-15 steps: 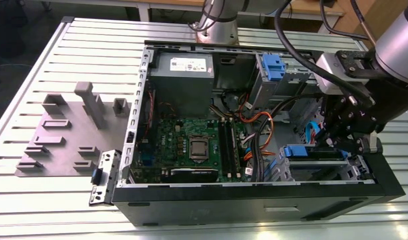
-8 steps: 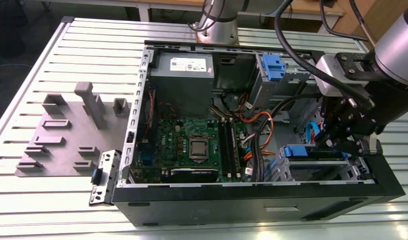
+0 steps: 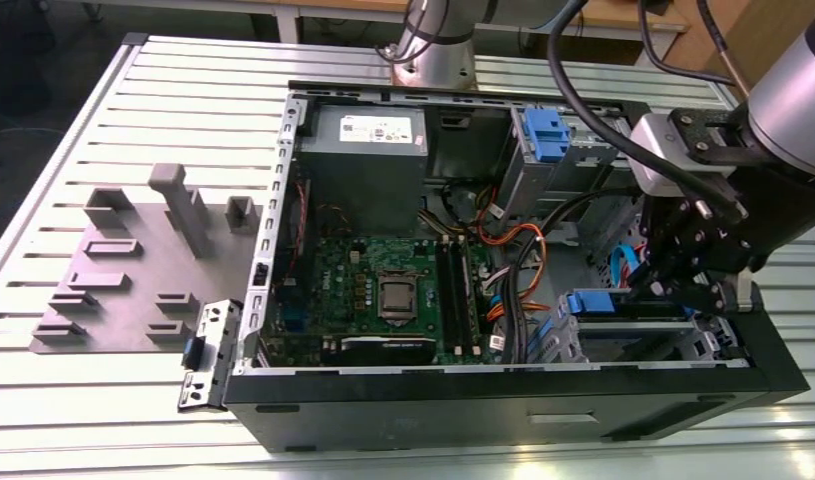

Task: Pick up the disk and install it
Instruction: 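Insert the first disk wire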

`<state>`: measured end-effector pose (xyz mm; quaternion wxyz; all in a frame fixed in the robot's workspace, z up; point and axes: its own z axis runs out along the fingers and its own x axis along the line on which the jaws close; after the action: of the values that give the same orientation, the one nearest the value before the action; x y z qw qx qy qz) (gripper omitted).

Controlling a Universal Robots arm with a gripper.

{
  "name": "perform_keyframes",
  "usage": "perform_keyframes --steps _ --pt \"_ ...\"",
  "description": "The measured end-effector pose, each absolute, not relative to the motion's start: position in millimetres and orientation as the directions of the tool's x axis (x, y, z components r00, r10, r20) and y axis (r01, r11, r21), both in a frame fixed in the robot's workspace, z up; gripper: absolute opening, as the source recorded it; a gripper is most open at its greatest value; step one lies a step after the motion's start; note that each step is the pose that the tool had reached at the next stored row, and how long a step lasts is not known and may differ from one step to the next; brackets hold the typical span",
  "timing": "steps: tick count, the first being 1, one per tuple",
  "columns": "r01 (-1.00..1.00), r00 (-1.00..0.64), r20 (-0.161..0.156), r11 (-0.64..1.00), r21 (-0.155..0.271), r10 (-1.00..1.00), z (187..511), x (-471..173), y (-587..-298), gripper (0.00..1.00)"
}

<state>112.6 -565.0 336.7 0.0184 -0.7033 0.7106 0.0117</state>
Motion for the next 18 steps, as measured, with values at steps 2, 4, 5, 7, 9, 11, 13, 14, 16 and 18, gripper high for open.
perform_keyframes --steps 2,4,5,7,9,11,13,14,16,18 --pt "-1.0 -0.01 -0.042 0.011 -0.009 -0.999 336.3 112.5 -565.0 0.16" --pt "-1.0 -0.01 -0.042 0.011 -0.009 -0.999 336.3 112.6 -565.1 0.16" --pt "-1.0 -0.01 -0.042 0.011 -0.009 -0.999 336.2 112.5 -565.0 0.16" --pt "-1.0 -0.01 -0.042 0.011 -0.009 -0.999 335.6 112.6 -565.0 0.16" --pt "-1.0 -0.01 -0.042 0.011 -0.009 -0.999 335.1 112.6 -565.0 0.16" --pt "-1.0 -0.01 -0.042 0.011 -0.009 -0.999 334.4 112.6 -565.0 0.16" --pt "-1.0 -0.01 -0.042 0.011 -0.009 -0.999 333.5 112.6 -565.0 0.16" --pt "-1.0 -0.01 -0.042 0.011 -0.009 -0.999 333.0 112.6 -565.0 0.16" --pt "-1.0 -0.01 -0.042 0.011 -0.009 -0.999 333.0 112.6 -565.0 0.16" --pt "-1.0 -0.01 -0.042 0.011 -0.009 -0.999 332.9 112.6 -565.0 0.16"
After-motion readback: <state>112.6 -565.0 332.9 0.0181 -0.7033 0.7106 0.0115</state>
